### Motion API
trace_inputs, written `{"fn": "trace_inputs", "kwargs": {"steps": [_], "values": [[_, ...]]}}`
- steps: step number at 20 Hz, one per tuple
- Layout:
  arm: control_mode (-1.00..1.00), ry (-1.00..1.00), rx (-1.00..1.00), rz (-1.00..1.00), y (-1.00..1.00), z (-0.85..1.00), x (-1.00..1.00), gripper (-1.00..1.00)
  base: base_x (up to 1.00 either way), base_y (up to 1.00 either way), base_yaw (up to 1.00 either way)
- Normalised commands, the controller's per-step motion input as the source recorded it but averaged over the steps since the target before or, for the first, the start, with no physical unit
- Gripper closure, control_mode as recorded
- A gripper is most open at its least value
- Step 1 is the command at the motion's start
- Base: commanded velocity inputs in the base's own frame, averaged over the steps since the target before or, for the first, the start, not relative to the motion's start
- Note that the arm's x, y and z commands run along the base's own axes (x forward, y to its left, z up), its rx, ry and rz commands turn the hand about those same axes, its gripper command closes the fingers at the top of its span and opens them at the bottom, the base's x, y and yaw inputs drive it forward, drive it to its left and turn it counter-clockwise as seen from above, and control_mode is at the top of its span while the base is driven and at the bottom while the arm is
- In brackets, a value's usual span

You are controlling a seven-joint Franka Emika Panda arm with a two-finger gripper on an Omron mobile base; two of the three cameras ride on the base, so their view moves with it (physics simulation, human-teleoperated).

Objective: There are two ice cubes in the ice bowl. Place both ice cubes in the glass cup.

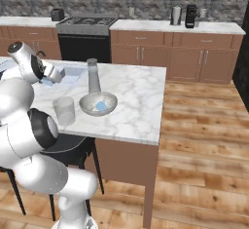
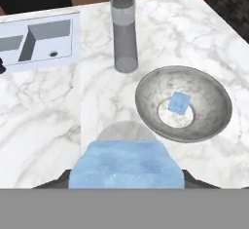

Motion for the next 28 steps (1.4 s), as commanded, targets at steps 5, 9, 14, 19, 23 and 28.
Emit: {"fn": "trace_inputs", "kwargs": {"steps": [5,9,14,19,23,28], "values": [[-1.0,0.17,0.0,0.02,0.0,-0.2,0.0,1.0,0.0,0.0,0.0],[-1.0,0.19,0.0,0.03,0.0,-0.27,0.0,1.0,0.0,0.0,0.0],[-1.0,0.06,-0.01,0.02,0.03,-0.16,0.0,1.0,0.0,0.0,0.0],[-1.0,0.0,0.0,0.02,0.04,-0.3,0.0,1.0,0.0,0.0,0.0],[-1.0,0.0,0.0,0.02,0.02,-0.37,0.0,1.0,0.0,0.0,0.0],[-1.0,0.0,0.0,0.0,0.0,-0.14,0.0,1.0,0.0,0.0,0.0]]}}
